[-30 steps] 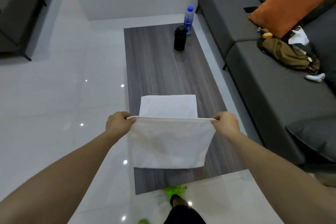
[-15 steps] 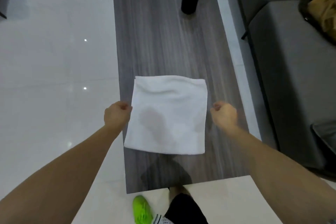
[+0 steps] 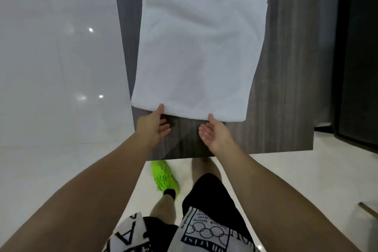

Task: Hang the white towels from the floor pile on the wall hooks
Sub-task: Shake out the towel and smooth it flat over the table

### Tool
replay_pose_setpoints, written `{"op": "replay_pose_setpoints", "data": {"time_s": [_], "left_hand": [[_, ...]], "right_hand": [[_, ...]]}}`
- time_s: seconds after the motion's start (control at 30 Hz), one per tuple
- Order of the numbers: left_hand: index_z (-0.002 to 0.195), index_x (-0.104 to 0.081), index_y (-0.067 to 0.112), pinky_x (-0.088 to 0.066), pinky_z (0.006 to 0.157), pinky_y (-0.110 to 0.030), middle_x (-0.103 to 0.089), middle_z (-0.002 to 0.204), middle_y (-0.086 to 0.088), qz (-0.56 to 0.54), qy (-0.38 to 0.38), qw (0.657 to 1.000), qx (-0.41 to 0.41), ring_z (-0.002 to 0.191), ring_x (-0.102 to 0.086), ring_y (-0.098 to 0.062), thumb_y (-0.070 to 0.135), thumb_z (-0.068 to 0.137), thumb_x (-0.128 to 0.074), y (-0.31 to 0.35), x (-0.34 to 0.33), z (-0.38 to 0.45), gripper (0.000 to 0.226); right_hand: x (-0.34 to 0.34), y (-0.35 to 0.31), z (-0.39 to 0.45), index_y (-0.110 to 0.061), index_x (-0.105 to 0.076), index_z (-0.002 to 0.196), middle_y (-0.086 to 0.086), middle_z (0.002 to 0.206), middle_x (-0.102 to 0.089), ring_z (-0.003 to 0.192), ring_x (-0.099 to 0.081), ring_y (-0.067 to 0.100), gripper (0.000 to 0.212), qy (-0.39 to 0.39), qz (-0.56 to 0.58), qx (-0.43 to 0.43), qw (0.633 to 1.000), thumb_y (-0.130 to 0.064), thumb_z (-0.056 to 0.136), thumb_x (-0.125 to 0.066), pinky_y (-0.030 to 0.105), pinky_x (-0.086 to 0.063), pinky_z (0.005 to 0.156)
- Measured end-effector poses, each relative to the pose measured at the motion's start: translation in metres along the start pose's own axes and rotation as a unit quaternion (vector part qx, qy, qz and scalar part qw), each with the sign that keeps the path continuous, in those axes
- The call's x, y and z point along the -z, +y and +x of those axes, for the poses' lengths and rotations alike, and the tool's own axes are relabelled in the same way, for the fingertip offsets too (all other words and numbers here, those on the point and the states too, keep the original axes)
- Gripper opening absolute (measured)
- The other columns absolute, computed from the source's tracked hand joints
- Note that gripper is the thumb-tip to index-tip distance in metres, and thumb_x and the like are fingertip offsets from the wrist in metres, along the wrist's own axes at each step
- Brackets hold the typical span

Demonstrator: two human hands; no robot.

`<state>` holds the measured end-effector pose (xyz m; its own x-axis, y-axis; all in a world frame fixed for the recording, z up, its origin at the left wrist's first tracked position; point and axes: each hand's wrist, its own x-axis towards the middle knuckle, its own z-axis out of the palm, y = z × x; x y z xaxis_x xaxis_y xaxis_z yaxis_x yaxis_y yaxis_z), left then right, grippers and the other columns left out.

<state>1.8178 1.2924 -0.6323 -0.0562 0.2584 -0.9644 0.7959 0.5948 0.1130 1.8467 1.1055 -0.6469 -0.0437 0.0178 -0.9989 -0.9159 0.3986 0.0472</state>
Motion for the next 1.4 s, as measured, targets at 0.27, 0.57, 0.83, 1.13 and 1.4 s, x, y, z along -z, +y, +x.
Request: {"op": "replay_pose_setpoints", "data": {"time_s": [0.27,0.57,0.83,1.13,1.4], "left_hand": [[0.119,-0.056,0.005,-0.061,0.064,-0.034,-0.07,0.104,-0.016,-0.091,0.017,0.995,-0.047,0.075,-0.07,-0.024,0.007,0.089,-0.07,0.031,0.0,-0.023,0.033],[0.103,-0.053,0.011,-0.061,0.058,-0.037,-0.063,0.113,-0.02,-0.108,0.015,0.958,-0.265,0.075,-0.073,-0.034,-0.004,0.084,-0.06,0.089,0.037,-0.169,0.025],[0.098,-0.076,0.016,-0.062,0.072,-0.033,-0.068,0.112,-0.01,-0.104,0.05,0.863,-0.491,0.079,-0.072,-0.024,-0.004,0.083,-0.057,0.126,0.186,-0.354,0.032],[0.066,-0.071,0.02,-0.045,0.066,-0.027,-0.069,0.07,-0.002,0.1,0.339,0.677,-0.646,0.08,-0.064,-0.023,0.027,0.087,-0.063,0.046,0.468,-0.461,0.023],[0.087,-0.076,0.016,-0.038,0.081,-0.025,-0.055,0.106,-0.005,0.028,0.552,0.579,-0.599,0.093,-0.051,-0.023,0.019,0.083,-0.074,-0.087,0.719,-0.484,0.006]], "right_hand": [[-0.014,-0.014,-0.04,-0.005,-0.067,0.106,0.01,0.099,-0.073,0.088,-0.071,0.018,0.022,0.082,0.002,0.078,0.994,-0.017,0.089,-0.073,0.027,-0.061,0.074],[-0.097,-0.044,-0.199,-0.016,-0.059,0.084,0.006,0.095,-0.069,0.072,-0.063,0.017,0.016,0.029,0.037,0.328,0.944,-0.003,0.093,-0.055,0.034,-0.059,0.076],[-0.154,0.016,-0.401,-0.021,-0.065,0.086,0.004,0.083,-0.068,0.061,-0.069,0.024,0.018,-0.067,-0.158,0.613,0.771,-0.004,0.086,-0.06,0.035,-0.061,0.062],[-0.223,0.205,-0.55,-0.018,-0.076,0.092,0.003,0.083,-0.072,0.087,-0.065,0.026,0.015,-0.041,-0.506,0.81,0.294,-0.023,0.088,-0.063,0.03,-0.046,0.072],[-0.298,0.445,-0.619,-0.012,-0.075,0.09,0.005,0.105,-0.063,0.102,-0.056,0.025,0.013,-0.205,-0.482,0.851,0.034,-0.022,0.087,-0.067,0.029,-0.042,0.083]]}}
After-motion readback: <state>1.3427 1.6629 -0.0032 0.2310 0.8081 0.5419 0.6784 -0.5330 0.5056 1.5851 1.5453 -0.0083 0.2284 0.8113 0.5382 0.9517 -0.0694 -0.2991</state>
